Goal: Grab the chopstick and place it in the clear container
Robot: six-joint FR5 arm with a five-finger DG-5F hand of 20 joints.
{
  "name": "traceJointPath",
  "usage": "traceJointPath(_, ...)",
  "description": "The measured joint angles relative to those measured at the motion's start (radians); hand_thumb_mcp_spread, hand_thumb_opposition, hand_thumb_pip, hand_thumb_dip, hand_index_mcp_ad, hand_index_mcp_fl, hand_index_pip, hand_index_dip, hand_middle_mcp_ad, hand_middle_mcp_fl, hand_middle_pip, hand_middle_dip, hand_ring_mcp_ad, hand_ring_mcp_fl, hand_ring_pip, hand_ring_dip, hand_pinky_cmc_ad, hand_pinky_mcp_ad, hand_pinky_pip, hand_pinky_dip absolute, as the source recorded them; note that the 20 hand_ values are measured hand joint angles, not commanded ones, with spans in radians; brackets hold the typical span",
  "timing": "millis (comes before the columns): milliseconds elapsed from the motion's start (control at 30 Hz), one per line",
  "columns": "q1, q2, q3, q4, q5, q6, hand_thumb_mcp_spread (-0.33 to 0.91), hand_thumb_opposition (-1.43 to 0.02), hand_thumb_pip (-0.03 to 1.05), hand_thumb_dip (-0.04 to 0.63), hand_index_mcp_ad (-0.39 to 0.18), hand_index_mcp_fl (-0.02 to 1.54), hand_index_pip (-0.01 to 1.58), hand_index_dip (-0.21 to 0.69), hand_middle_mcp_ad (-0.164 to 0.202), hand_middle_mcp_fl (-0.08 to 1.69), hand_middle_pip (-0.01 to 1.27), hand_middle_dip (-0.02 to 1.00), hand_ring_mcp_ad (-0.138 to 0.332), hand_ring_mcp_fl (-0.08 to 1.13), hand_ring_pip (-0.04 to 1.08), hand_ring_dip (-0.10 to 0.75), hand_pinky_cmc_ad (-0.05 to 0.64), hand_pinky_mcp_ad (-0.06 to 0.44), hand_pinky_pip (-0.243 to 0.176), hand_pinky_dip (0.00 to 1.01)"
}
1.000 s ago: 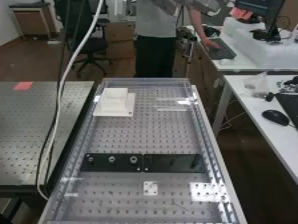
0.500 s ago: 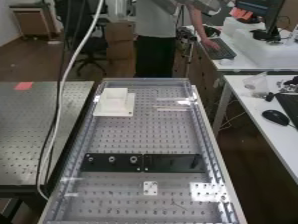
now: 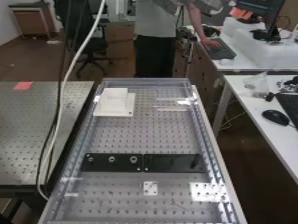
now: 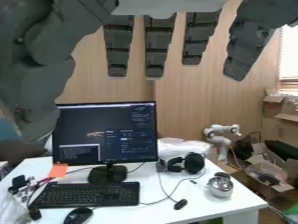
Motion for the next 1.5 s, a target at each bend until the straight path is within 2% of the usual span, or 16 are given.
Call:
traceJointPath(133, 0.000, 0.000, 0.001, 0.001, -0.001, -0.001, 0.15, -0.70, 0.61, 0.127, -0.197, 0.24, 0.05, 0.332, -0.005, 0.14, 0.12, 0.35, 0.113, 0.00, 0.10, 0.195, 0.496, 0.354, -0.105, 0.18)
traceJointPath(167, 0.000, 0.000, 0.001, 0.001, 0.004, -0.001, 0.15, -0.70, 0.61, 0.127, -0.187, 0.24, 0.05, 0.332, 0.003, 0.14, 0.12, 0.35, 0.120, 0.00, 0.10, 0.195, 0.496, 0.354, -0.105, 0.18)
traceJointPath(333, 0.002, 0.003, -0.003, 0.002, -0.004, -0.002, 0.15, -0.70, 0.61, 0.127, -0.199, 0.24, 0.05, 0.332, -0.002, 0.14, 0.12, 0.35, 0.113, 0.00, 0.10, 0.195, 0.496, 0.354, -0.105, 0.18)
traceJointPath(400, 0.003, 0.007, -0.007, 0.007, 0.003, -0.004, 0.15, -0.70, 0.61, 0.127, -0.187, 0.24, 0.05, 0.332, 0.003, 0.14, 0.12, 0.35, 0.120, 0.00, 0.10, 0.195, 0.496, 0.354, -0.105, 0.18)
traceJointPath(967, -0.006, 0.042, -0.061, 0.067, -0.032, -0.024, 0.15, -0.70, 0.61, 0.127, -0.188, 0.24, 0.05, 0.332, 0.000, 0.14, 0.12, 0.35, 0.115, 0.00, 0.10, 0.195, 0.496, 0.354, -0.105, 0.18)
traceJointPath(1200, -0.010, 0.055, -0.073, 0.068, -0.039, -0.032, 0.15, -0.70, 0.61, 0.127, -0.187, 0.24, 0.05, 0.332, 0.003, 0.14, 0.12, 0.35, 0.120, 0.00, 0.10, 0.195, 0.496, 0.354, -0.105, 0.18)
traceJointPath(1267, -0.010, 0.059, -0.077, 0.067, -0.047, -0.033, 0.15, -0.70, 0.61, 0.127, -0.199, 0.24, 0.05, 0.332, -0.005, 0.14, 0.12, 0.35, 0.113, 0.00, 0.10, 0.195, 0.496, 0.354, -0.105, 0.18)
traceJointPath(1433, -0.010, 0.066, -0.084, 0.068, -0.054, -0.036, 0.15, -0.70, 0.61, 0.127, -0.187, 0.24, 0.05, 0.332, 0.003, 0.14, 0.12, 0.35, 0.120, 0.00, 0.10, 0.195, 0.496, 0.354, -0.105, 0.18)
traceJointPath(1500, -0.010, 0.067, -0.084, 0.068, -0.063, -0.038, 0.15, -0.70, 0.61, 0.127, -0.201, 0.24, 0.05, 0.332, -0.005, 0.14, 0.12, 0.35, 0.113, 0.00, 0.12, 0.195, 0.496, 0.354, -0.105, 0.18)
